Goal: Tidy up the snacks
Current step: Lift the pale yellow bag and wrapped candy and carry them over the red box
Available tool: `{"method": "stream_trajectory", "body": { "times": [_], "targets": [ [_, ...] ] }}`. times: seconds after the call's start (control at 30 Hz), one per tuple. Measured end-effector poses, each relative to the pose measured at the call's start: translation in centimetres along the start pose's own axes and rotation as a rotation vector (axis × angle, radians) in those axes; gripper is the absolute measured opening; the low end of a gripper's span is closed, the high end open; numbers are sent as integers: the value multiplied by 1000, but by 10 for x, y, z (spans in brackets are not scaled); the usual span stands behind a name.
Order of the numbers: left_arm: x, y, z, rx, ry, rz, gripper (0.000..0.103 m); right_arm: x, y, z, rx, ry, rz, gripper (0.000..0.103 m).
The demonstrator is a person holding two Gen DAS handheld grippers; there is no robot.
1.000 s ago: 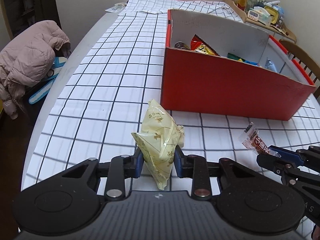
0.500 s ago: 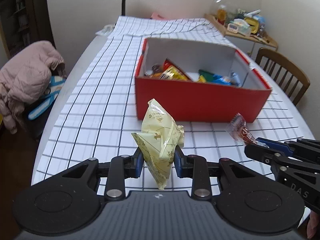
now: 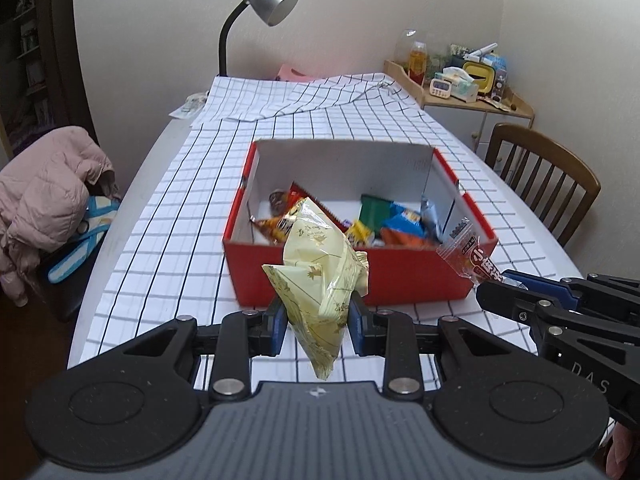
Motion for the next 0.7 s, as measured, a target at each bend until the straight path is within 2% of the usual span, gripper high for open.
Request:
{"method": "stream_trajectory", "body": {
  "times": [0.33,0.7],
  "targets": [
    [37,-13,-18,0,-20,-33,30,29,-20,-14,-43,-21,-10,16],
    [67,-13,-63,17,10,-50,30,43,-36,-53,-70,18,-17,16]
  ]
}}
Point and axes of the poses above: each gripper's, at about its wrist camera, not at the fingertips, and z roughly against the way its jaws point, y to its left, x to its top, the point moved 8 cm from there along -z, roughly the way its jaws point, and after that the axes turned 7 degrees about -x, right-handed, at the moved point
